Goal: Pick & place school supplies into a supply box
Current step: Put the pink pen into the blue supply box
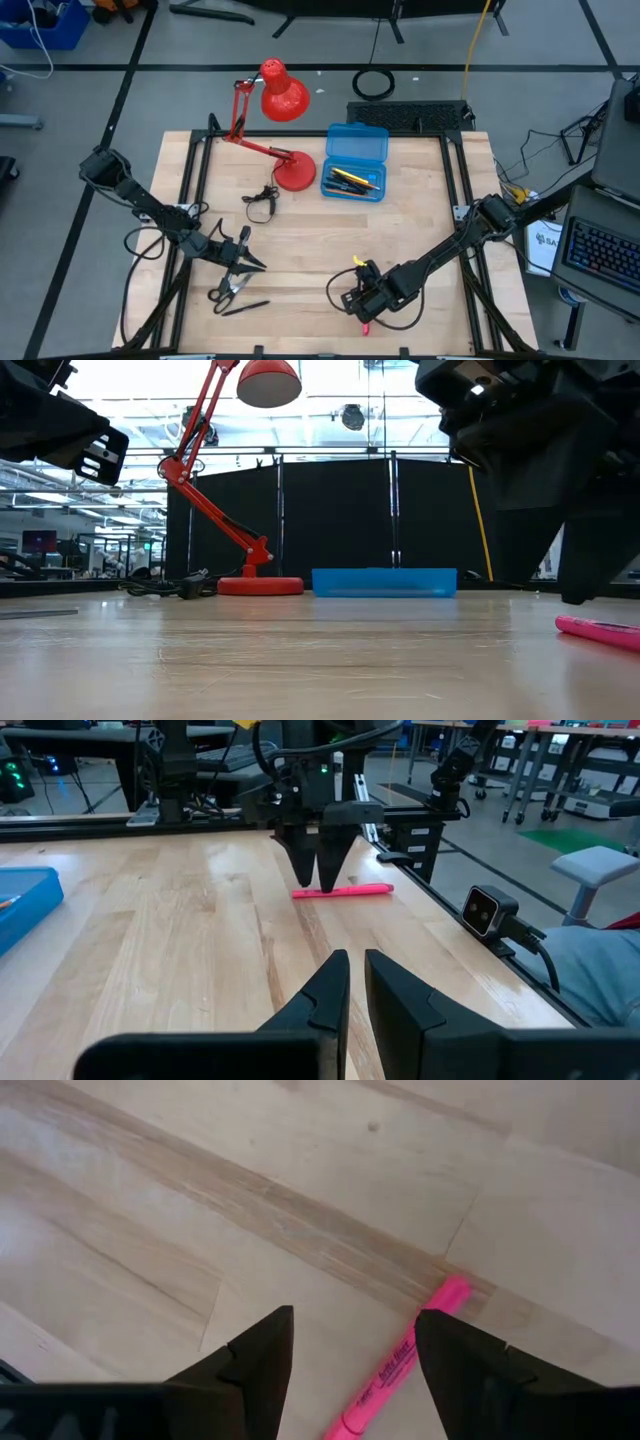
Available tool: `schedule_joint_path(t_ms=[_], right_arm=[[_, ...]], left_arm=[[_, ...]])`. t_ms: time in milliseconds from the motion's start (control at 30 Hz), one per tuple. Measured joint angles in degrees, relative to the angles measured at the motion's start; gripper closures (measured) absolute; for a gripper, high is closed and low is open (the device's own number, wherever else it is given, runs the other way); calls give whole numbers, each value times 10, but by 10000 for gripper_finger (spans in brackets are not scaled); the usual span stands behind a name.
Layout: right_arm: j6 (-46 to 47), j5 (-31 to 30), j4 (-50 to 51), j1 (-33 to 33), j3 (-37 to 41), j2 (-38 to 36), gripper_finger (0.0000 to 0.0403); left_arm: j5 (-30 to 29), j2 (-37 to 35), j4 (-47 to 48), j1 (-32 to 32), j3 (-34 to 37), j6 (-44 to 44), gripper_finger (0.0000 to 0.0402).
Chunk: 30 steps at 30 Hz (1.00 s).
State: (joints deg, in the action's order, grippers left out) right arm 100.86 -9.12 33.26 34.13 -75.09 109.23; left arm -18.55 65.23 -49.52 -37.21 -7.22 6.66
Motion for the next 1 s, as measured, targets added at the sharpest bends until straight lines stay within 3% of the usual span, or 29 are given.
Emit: schedule_joint_path(t_ms=[300,633,1000], right_arm=[[3,4,-30,0,21,0,206],[55,27,-242,8,130,-4,207],[56,29,-260,8,137,-2,210]], left_arm=[[0,0,0,0,0,0,360],[0,0,4,0,0,0,360],[0,0,4,0,0,0,360]])
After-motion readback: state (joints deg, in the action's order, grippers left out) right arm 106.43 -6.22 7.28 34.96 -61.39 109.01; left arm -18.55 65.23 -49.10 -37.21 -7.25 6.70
